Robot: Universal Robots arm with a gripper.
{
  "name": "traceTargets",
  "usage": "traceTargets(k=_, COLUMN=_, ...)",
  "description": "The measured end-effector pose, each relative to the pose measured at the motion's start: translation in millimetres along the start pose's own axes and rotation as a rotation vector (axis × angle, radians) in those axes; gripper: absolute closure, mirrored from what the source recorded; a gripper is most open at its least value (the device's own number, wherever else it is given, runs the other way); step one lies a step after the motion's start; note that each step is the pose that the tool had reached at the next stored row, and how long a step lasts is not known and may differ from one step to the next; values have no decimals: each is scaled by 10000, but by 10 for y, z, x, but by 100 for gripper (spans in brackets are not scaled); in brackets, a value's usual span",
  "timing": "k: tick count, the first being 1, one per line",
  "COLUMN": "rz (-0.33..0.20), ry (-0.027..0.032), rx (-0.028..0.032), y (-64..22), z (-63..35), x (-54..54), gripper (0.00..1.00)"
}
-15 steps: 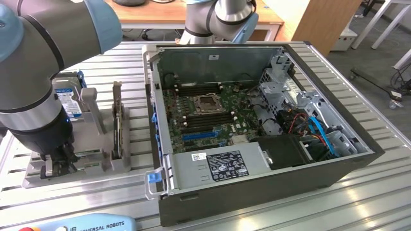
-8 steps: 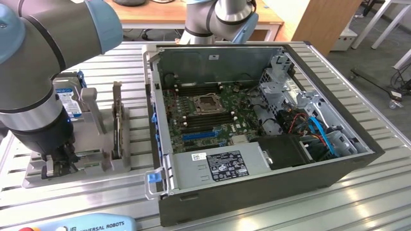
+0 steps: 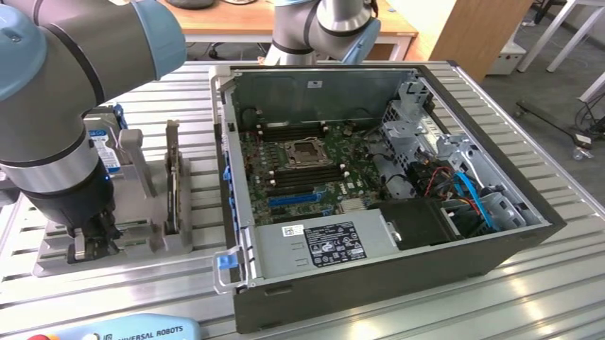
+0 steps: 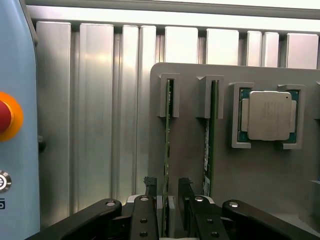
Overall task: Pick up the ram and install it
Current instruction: 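Pick up the ram and move it above insertion slot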
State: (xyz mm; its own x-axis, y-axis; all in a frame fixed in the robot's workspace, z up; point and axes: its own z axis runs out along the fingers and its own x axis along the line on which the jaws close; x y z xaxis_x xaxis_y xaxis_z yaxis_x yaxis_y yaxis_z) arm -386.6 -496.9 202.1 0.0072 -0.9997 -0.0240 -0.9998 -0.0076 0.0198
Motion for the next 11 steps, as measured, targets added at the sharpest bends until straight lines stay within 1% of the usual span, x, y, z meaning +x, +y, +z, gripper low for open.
traceTargets(k=11, rz=0, ry=3, rx=-3, y=-4, z=17, x=7, gripper=69)
